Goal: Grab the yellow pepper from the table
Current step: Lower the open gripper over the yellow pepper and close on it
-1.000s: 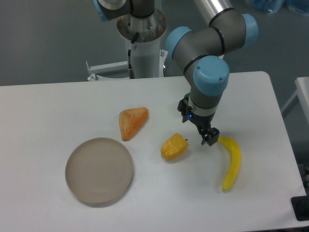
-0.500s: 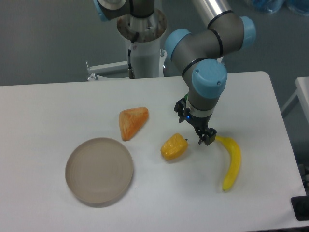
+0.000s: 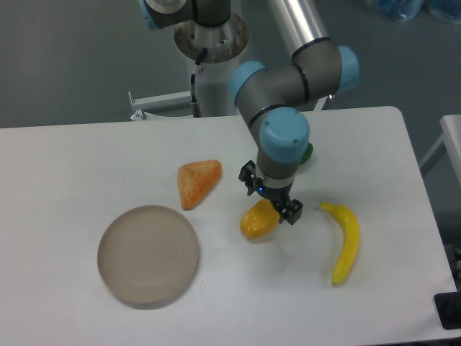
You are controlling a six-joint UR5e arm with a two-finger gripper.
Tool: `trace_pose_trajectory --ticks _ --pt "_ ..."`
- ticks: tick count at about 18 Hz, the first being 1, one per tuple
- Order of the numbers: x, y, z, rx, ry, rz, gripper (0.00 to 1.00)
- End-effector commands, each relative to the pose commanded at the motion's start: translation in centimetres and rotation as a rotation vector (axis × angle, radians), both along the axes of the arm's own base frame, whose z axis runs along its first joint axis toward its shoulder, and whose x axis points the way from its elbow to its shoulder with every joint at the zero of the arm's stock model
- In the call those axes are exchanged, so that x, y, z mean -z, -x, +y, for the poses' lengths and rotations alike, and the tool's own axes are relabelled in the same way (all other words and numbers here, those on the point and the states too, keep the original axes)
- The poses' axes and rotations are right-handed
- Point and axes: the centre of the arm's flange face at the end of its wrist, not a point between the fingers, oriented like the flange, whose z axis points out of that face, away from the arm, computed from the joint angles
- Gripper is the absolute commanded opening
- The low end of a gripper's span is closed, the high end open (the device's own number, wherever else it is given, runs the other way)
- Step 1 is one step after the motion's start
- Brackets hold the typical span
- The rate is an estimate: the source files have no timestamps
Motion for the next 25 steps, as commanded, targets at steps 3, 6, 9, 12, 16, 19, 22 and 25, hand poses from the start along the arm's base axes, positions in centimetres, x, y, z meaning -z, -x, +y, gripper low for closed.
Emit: trace_pose_trajectory --ticks 3,6,9,12,16,19,22,25 --pt "1.5 -0.6 0.2 0.021 0.049 0.03 1.0" --pt "2.6 -1.3 1.2 0.039 0.046 0.067 1.0" --pt "3.3 -1.6 1.5 0.043 0.046 0.069 1.0" --pt "4.2 -1.9 0.9 0.049 0.077 0.084 1.0" --pt "5.0 -2.0 1.0 0.063 0.072 0.154 0.82" --pt "3.9 -1.7 1.3 0.066 0.058 0.162 0.53" --pt "1.5 -0.9 1.7 0.049 0.027 0.173 0.5" --pt "-1.8 1.1 1.2 0.013 0.026 0.09 0.48"
